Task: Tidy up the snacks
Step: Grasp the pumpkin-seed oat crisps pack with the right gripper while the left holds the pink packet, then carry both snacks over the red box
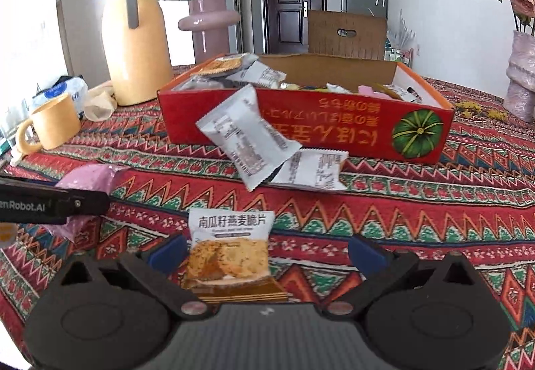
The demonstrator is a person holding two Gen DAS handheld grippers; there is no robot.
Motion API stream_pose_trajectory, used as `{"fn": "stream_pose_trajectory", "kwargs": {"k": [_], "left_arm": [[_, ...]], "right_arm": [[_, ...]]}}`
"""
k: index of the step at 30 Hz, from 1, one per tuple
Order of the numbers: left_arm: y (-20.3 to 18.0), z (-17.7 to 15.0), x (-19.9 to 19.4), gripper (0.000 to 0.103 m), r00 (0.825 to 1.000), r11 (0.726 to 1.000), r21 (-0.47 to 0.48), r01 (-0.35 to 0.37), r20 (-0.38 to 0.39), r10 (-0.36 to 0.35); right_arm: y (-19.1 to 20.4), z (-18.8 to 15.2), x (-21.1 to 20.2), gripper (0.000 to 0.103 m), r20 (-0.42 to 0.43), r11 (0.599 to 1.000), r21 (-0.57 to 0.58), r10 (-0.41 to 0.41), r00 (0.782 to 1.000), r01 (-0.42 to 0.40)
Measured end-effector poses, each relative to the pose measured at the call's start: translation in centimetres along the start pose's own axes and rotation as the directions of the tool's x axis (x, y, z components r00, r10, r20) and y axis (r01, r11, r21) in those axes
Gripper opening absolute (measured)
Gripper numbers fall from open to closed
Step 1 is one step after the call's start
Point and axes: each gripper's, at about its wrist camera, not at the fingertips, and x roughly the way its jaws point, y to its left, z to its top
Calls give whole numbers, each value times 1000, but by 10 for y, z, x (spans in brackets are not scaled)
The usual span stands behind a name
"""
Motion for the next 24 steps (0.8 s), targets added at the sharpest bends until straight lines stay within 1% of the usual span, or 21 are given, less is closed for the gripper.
{"fn": "stream_pose_trajectory", "kwargs": {"k": [5, 9, 11, 13, 14, 17, 18, 19, 24], "left_arm": [[-1, -2, 3, 63, 1000, 1000, 22, -1, 13, 0], [-5, -4, 4, 63, 1000, 999, 45, -5, 24, 4], [-7, -4, 4, 63, 1000, 998, 58, -8, 29, 6], [-9, -5, 4, 63, 1000, 998, 63, -8, 29, 6], [-9, -4, 4, 63, 1000, 998, 63, -8, 29, 6], [-10, -4, 4, 63, 1000, 998, 64, -10, 30, 8], [-10, -4, 3, 63, 999, 998, 63, -11, 31, 9], [-10, -3, 2, 63, 999, 998, 62, -11, 32, 9], [-11, -1, -1, 63, 999, 998, 58, -12, 38, 10]], "right_arm": [[5, 1, 6, 97, -26, 1000, -13, -24, 999, 24], [3, 1, 6, 97, -25, 1000, -11, -19, 1000, 18], [3, 0, 4, 94, -19, 1000, -12, -18, 1000, 18], [3, -1, 3, 86, -11, 1000, -17, -13, 1000, 13], [3, -1, 2, 84, -6, 1000, -20, -14, 1000, 14], [3, -2, -1, 70, 6, 1000, -28, -8, 1000, 8], [3, -2, -3, 56, 12, 999, -35, 2, 1000, -1], [3, -2, -4, 47, 15, 999, -39, 10, 1000, -10], [-1, -3, -7, 44, 26, 999, -37, 13, 1000, -12]]}}
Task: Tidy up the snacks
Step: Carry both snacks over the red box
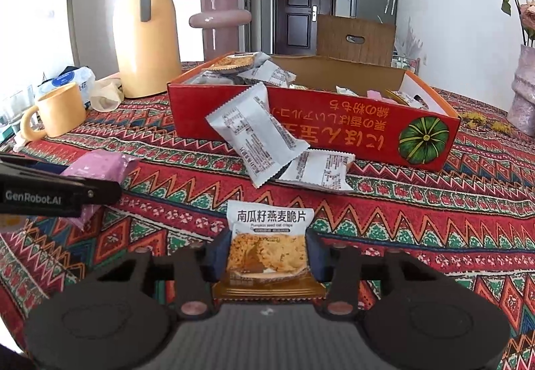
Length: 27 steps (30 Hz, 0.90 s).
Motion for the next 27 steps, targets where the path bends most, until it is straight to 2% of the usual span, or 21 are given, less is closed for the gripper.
{"fn": "stream_pose_trajectory", "kwargs": {"k": [14, 27], "left_arm": [[-8, 19, -11, 63, 999, 1000, -26, 0, 48, 1], [-26, 57, -13, 63, 994, 1000, -31, -3, 110, 6]], "right_arm": [[-22, 11, -19, 43, 93, 999, 31, -20, 995, 18], [-54, 38, -23, 43, 184, 997, 52, -74, 980, 65]]}}
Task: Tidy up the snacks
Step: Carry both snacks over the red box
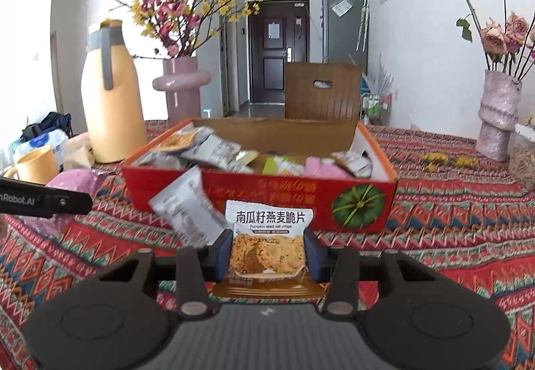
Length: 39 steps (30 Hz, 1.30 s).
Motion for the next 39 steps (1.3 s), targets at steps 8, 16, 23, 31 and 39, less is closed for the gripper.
{"fn": "stream_pose_trajectory", "kwargs": {"k": [8, 16, 23, 31, 39], "left_arm": [[-15, 26, 4, 63, 999, 1000, -7, -9, 40, 9], [-32, 56, 12, 63, 996, 1000, -19, -21, 84, 23], [-42, 78, 25, 63, 993, 999, -36, -36, 115, 40], [-46, 101, 60, 63, 984, 995, -57, -80, 157, 88], [-45, 94, 105, 63, 981, 993, -61, -101, 162, 109]], "right_arm": [[-19, 22, 10, 43, 54, 1000, 10, -13, 998, 13], [-34, 47, 25, 43, 108, 1000, 12, -16, 994, 15], [-39, 72, 45, 43, 138, 1000, 14, -20, 990, 18], [-40, 95, 75, 43, 175, 998, 49, -41, 984, 33], [-47, 82, 103, 43, 135, 997, 60, -58, 989, 50]]}}
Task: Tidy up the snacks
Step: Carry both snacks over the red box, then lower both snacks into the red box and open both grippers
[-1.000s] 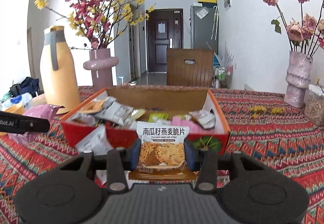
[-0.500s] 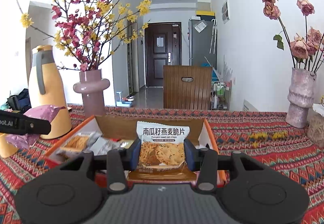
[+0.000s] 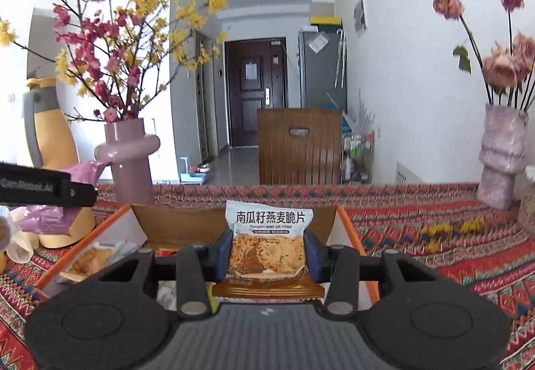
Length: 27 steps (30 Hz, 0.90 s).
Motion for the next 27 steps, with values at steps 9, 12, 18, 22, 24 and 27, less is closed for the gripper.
{"fn": "stream_pose_trajectory", "kwargs": {"k": [9, 12, 18, 22, 24, 27], "left_arm": [[5, -11, 17, 63, 999, 1000, -5, 23, -31, -23], [2, -14, 22, 63, 999, 999, 13, 30, -39, -30], [-1, -19, 22, 71, 999, 999, 29, 33, -30, -32], [-1, -19, 16, 85, 999, 999, 32, 33, 2, -33], [0, -18, 14, 95, 999, 999, 25, 37, 5, -37], [3, -17, 10, 103, 999, 1000, 10, 26, 26, -27]], "right_arm": [[4, -12, 14, 43, -57, 1000, -11, -11, 998, 11], [6, -15, 15, 43, -68, 1000, -19, -8, 998, 7], [6, -17, 17, 44, -81, 1000, -17, -4, 997, 2], [5, -18, 17, 46, -86, 1000, -10, -7, 996, 6], [4, -17, 14, 54, -81, 1000, -2, -4, 997, 4], [3, -16, 11, 84, -63, 1000, 11, -15, 998, 16]]}}
